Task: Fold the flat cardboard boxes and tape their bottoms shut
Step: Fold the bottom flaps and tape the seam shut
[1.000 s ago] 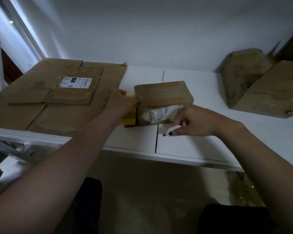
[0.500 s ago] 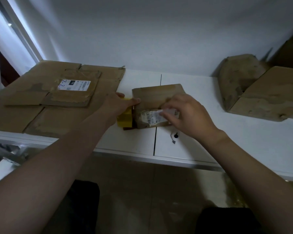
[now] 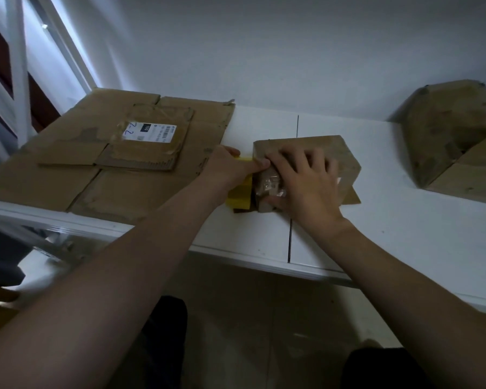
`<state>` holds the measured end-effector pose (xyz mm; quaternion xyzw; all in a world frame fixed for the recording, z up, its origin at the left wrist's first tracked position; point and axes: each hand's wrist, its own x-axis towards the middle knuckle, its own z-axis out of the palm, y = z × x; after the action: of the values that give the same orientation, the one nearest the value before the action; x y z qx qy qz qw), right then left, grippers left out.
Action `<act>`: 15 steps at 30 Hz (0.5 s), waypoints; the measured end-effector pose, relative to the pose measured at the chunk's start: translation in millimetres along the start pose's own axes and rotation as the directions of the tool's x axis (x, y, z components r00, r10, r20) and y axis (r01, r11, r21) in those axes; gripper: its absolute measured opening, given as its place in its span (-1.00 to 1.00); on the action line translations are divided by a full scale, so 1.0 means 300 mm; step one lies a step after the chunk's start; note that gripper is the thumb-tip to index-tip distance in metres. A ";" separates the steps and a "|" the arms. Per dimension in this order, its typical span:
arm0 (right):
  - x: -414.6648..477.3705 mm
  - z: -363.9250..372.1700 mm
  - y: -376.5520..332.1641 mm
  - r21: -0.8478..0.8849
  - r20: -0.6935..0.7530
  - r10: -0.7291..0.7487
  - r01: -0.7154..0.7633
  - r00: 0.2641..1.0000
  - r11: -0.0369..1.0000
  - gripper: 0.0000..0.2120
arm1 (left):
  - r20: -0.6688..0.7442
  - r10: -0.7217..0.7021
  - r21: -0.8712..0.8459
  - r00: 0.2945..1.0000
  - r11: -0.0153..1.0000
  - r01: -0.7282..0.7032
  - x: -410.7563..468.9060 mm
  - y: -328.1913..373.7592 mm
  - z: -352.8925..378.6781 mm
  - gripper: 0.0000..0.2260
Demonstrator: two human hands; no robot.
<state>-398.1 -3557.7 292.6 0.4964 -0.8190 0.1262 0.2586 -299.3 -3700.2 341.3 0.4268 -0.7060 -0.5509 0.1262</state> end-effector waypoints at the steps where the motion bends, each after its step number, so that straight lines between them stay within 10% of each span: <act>1: -0.004 0.000 -0.002 -0.007 0.021 0.011 -0.011 1.000 1.000 -0.19 | 0.003 0.001 -0.003 1.000 1.000 -0.001 -0.001 0.002 0.000 -0.31; 15: 0.024 -0.004 -0.063 0.049 -0.067 0.202 -0.198 0.977 0.979 -0.50 | 0.091 -0.092 -0.127 0.992 0.987 0.103 0.017 -0.003 -0.039 -0.30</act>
<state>-383.8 -3571.5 296.7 0.4119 -0.8522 0.1866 0.2633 -294.4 -3712.0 343.1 0.4278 -0.6512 -0.6193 0.0969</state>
